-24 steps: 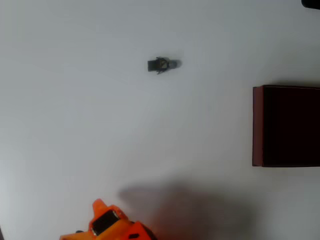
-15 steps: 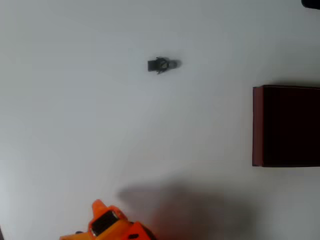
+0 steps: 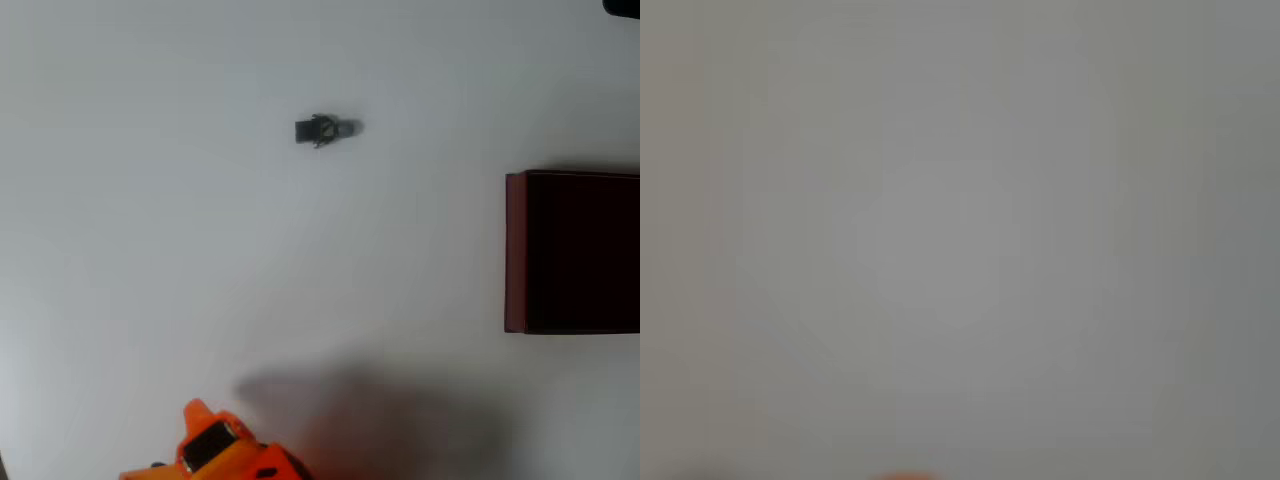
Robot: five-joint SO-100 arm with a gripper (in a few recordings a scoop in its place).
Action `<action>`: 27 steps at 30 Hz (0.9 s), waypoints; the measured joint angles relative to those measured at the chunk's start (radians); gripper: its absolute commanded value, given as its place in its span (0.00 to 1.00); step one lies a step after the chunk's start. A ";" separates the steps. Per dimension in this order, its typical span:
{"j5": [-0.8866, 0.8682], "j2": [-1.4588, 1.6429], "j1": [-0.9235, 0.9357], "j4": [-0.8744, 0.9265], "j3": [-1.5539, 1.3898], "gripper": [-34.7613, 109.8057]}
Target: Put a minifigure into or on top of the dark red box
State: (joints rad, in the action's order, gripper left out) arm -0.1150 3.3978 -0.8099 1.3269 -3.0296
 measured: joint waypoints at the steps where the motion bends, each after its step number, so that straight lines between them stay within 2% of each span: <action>1: 0.000 0.000 0.000 0.000 0.000 0.24; 7: -0.051 0.000 0.054 -0.044 -0.002 0.24; 12: 0.057 0.000 -0.017 -0.229 -0.017 0.26; 14: -0.015 -0.002 0.015 -0.307 -0.014 0.28; 17: -0.147 -0.008 0.109 -0.311 -0.006 0.30; 19: -0.172 -0.034 0.179 -0.324 0.003 0.33; 23: -0.186 -0.255 0.273 -0.325 0.155 0.34; 27: -0.153 -0.680 0.354 -0.249 0.440 0.33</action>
State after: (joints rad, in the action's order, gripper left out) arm -0.2684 2.7182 -0.4556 1.0784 -2.5894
